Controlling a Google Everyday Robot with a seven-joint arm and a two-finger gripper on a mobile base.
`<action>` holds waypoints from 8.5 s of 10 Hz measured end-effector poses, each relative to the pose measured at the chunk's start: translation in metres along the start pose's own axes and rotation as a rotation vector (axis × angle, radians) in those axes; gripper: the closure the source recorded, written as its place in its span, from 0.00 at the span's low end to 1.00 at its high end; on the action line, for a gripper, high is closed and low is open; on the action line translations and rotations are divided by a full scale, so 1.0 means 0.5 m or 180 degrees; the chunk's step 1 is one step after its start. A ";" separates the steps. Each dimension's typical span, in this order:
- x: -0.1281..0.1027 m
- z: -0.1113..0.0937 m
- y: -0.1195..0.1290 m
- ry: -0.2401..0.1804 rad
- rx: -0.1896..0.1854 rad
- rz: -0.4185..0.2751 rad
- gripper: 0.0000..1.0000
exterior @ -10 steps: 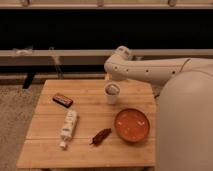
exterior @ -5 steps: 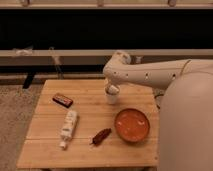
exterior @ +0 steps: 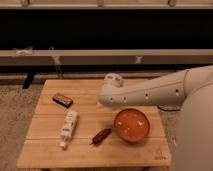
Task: Drag the pepper across the table
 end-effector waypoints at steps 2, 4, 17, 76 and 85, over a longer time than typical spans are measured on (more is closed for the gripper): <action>0.091 0.009 0.045 0.0141 -0.0081 -0.0150 0.20; 0.131 0.021 0.061 0.0248 -0.0116 -0.0231 0.20; 0.321 0.070 0.203 0.0517 -0.0087 -0.1004 0.20; -0.050 0.098 0.308 0.0333 -0.0392 -0.0775 1.00; -0.206 0.074 0.340 -0.0239 -0.0510 -0.0814 0.71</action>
